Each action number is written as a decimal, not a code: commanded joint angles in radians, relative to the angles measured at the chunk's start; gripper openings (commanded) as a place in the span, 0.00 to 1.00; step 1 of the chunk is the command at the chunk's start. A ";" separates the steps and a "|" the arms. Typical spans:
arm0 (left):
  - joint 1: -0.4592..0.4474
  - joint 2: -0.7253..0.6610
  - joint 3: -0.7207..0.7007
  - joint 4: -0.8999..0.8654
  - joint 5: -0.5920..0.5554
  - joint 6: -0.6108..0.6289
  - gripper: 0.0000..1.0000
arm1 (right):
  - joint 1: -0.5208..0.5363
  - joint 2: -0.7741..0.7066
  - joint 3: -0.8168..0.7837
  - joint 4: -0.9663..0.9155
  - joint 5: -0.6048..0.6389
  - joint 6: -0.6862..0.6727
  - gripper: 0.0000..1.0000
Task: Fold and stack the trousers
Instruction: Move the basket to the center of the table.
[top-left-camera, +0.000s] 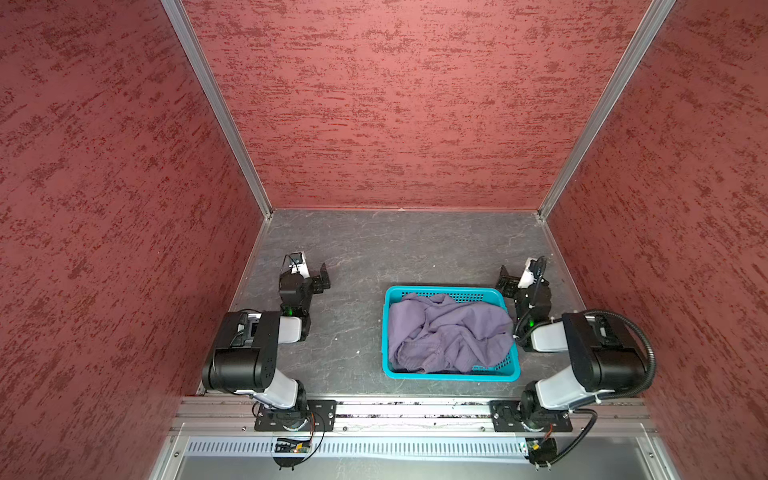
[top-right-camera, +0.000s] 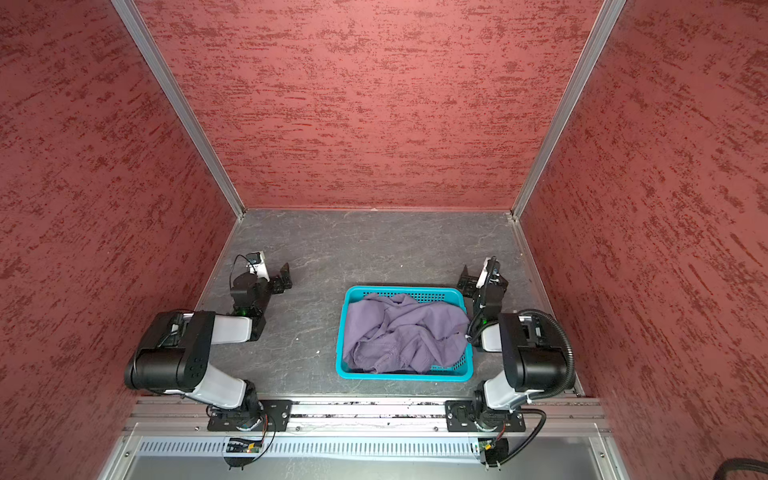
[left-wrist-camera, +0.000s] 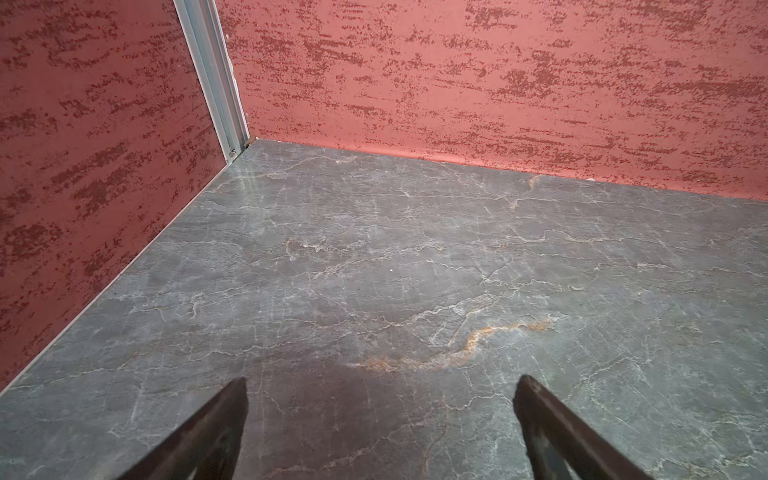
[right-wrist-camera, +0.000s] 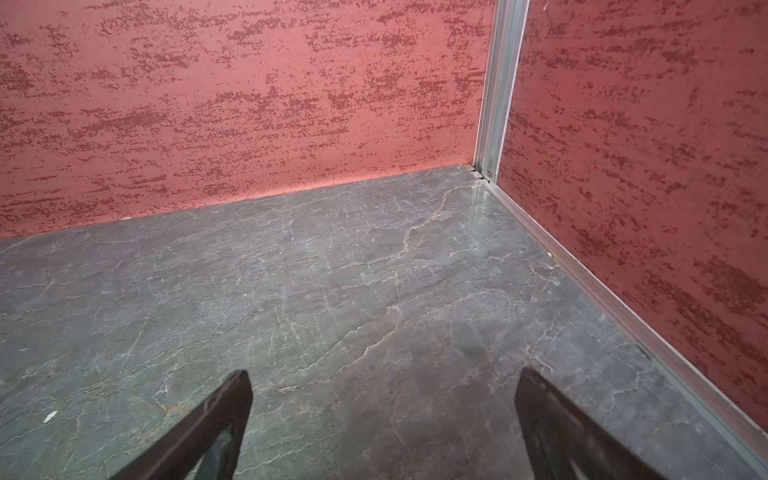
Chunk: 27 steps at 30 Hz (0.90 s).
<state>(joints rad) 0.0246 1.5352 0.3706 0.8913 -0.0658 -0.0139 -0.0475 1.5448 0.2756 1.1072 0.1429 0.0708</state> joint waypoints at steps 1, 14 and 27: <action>-0.003 -0.001 -0.004 0.026 -0.006 -0.009 0.99 | 0.003 -0.006 0.000 0.045 0.014 -0.011 0.99; -0.002 -0.001 -0.004 0.025 -0.005 -0.010 0.99 | 0.003 -0.003 0.004 0.042 0.018 -0.011 0.99; -0.003 -0.001 -0.004 0.026 -0.005 -0.009 0.99 | 0.003 -0.001 0.004 0.041 0.017 -0.011 0.99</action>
<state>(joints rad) 0.0250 1.5352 0.3706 0.8913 -0.0658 -0.0139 -0.0475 1.5448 0.2756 1.1103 0.1429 0.0708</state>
